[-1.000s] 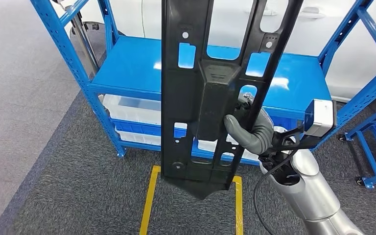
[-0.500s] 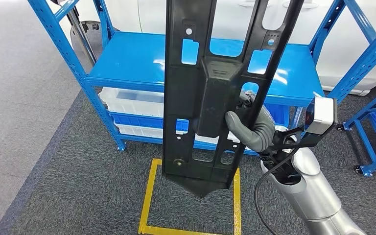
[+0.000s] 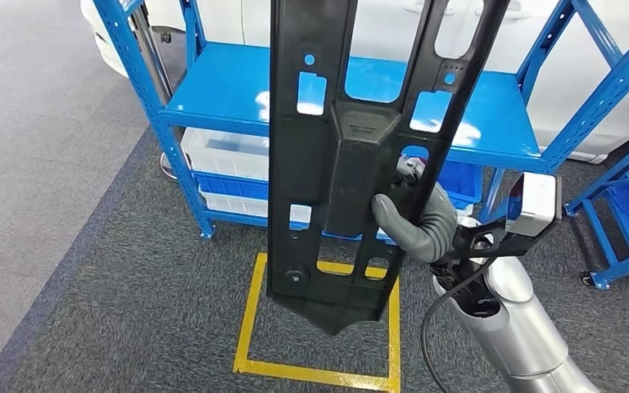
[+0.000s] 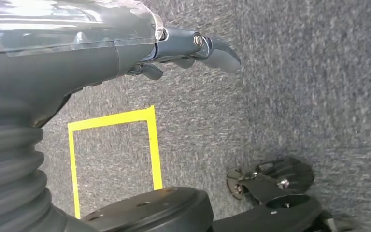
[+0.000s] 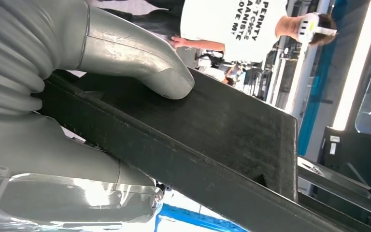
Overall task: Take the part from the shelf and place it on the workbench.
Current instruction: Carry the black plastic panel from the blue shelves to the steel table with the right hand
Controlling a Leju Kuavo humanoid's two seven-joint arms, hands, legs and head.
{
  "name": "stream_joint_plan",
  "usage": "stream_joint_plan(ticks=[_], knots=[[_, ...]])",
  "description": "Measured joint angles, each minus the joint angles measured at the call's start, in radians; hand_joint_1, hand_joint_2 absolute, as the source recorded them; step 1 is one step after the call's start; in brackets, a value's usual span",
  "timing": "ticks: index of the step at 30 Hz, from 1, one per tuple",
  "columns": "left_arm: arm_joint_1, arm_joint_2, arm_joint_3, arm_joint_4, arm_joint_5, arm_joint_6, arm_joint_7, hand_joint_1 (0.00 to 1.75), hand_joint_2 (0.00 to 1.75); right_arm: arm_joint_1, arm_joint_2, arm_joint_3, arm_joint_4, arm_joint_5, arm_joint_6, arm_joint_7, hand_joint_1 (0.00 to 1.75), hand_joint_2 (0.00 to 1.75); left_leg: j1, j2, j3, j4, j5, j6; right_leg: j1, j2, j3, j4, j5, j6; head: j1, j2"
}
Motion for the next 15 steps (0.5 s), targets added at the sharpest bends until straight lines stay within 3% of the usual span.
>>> stream_joint_plan(ticks=[1,2,3,4,5,7,8,11,13,15], knots=[[0.0,0.0,0.0,0.0,0.0,-0.001,0.0,0.0,1.75,0.002,0.0,-0.001,0.0,0.001,0.001,0.0,1.75,1.75,-0.001,0.001,-0.013,0.001,0.01,0.001,-0.001,0.0,-0.016,0.064,-0.035,0.003,0.0,0.0],[-0.001,0.0,0.0,0.0,0.0,-0.002,0.0,0.0,1.75,0.005,0.0,-0.001,0.0,0.001,0.002,0.0,1.75,1.75,-0.002,0.001,-0.027,0.002,0.019,0.001,-0.002,0.0,-0.023,0.111,-0.049,0.005,0.0,0.0],[-0.002,0.0,0.0,0.0,0.0,-0.003,-0.001,0.0,1.75,0.007,0.0,-0.001,0.0,0.002,0.002,0.0,1.75,1.75,-0.002,0.001,-0.039,0.004,0.027,0.0,-0.002,0.0,-0.013,0.125,-0.04,0.006,0.0,0.0],[-0.003,0.0,0.0,0.0,-0.001,-0.004,-0.001,0.0,1.75,0.008,0.0,-0.002,0.0,0.002,0.003,-0.001,1.75,1.75,-0.002,0.001,-0.051,0.007,0.034,-0.002,-0.002,0.0,0.017,0.1,-0.016,0.005,0.0,0.0],[-0.005,0.0,0.0,0.0,-0.001,-0.005,-0.001,0.0,1.75,0.009,0.0,-0.002,0.0,0.002,0.004,-0.001,1.75,1.75,-0.003,0.001,-0.061,0.011,0.04,-0.004,-0.001,0.0,0.065,0.04,0.01,0.002,0.0,0.0],[-0.008,0.0,0.0,0.0,-0.003,-0.007,-0.001,0.0,1.75,0.009,0.0,-0.006,-0.002,0.002,0.004,-0.002,1.75,1.75,-0.004,0.0,-0.076,0.018,0.05,-0.011,0.003,0.0,0.164,-0.103,0.026,-0.008,0.0,0.0],[-0.009,-0.001,0.0,0.0,-0.004,-0.007,-0.001,0.0,1.75,0.008,0.0,-0.008,-0.002,0.002,0.004,-0.002,1.75,1.75,-0.005,0.0,-0.079,0.019,0.056,-0.016,0.006,0.001,0.191,-0.148,0.021,-0.014,0.0,0.0],[-0.01,-0.001,0.0,0.0,-0.006,-0.007,-0.001,0.0,1.75,0.007,0.0,-0.012,-0.003,0.002,0.004,-0.004,1.75,1.75,-0.004,0.0,-0.083,0.017,0.07,-0.033,0.009,-0.001,0.195,-0.177,0.027,-0.032,0.0,0.0],[-0.011,0.0,0.0,0.0,-0.008,-0.007,-0.001,0.0,1.75,0.008,0.0,-0.013,-0.003,0.003,0.006,-0.007,1.75,1.75,-0.003,-0.001,-0.099,0.049,0.036,-0.044,0.004,-0.004,0.186,-0.187,0.044,-0.048,0.0,0.0],[-0.013,0.0,0.0,0.0,-0.01,-0.007,-0.002,0.0,1.75,0.012,0.0,-0.014,-0.004,0.007,0.009,-0.012,1.75,1.75,0.0,-0.002,-0.136,0.157,-0.049,-0.053,0.002,-0.007,0.17,-0.191,0.06,-0.056,0.0,0.0]])
